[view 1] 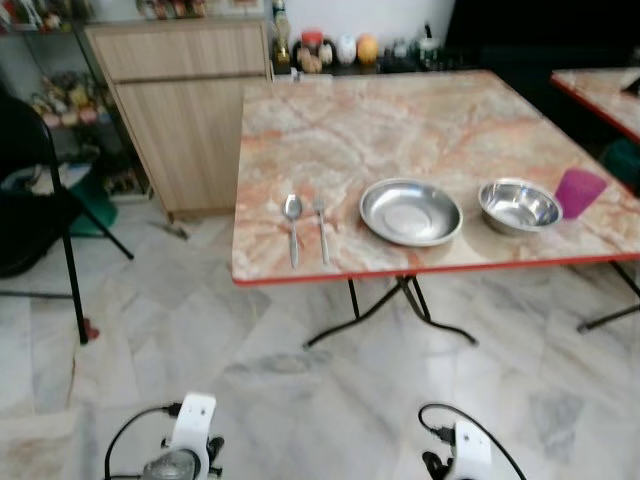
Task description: Setting the table
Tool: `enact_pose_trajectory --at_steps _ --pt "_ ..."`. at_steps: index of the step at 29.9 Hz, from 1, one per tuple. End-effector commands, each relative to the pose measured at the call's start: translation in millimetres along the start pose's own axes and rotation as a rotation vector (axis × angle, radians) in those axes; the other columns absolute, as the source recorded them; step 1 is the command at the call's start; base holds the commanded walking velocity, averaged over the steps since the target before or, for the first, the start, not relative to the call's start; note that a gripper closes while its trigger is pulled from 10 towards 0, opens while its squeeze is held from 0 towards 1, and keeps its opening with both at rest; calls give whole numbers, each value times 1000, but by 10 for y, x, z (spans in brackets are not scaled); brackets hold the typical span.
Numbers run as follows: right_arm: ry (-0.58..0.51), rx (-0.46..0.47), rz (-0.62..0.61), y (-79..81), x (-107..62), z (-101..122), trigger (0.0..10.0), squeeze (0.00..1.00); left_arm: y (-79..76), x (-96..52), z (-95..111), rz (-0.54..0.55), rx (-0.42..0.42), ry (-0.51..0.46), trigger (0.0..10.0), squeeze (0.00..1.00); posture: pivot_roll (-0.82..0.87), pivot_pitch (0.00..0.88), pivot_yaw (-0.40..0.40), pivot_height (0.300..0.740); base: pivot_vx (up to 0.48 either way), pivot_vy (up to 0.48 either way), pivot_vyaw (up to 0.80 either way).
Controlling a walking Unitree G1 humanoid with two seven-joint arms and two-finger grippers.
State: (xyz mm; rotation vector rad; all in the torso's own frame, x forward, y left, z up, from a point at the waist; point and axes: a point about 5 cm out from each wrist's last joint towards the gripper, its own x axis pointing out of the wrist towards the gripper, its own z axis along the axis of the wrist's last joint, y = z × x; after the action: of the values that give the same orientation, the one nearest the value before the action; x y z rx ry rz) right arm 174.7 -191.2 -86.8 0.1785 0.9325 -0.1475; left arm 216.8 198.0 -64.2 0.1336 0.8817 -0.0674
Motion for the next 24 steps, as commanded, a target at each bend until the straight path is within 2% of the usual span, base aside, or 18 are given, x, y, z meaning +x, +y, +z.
enact_pose_trajectory --at_steps 1,21,24 --pt "0 3 6 32 2 -7 10000 0 33 -13 -66 11 16 27 10000 0 74 0 -20 740 0 0 0" --pt "3 -1 7 26 -1 -19 10000 0 34 -16 -80 16 3 29 10000 0 73 0 -25 740 0 0 0" --pt "5 -2 7 24 -2 -21 10000 0 32 -16 -79 17 23 29 10000 0 72 0 -25 740 0 0 0"
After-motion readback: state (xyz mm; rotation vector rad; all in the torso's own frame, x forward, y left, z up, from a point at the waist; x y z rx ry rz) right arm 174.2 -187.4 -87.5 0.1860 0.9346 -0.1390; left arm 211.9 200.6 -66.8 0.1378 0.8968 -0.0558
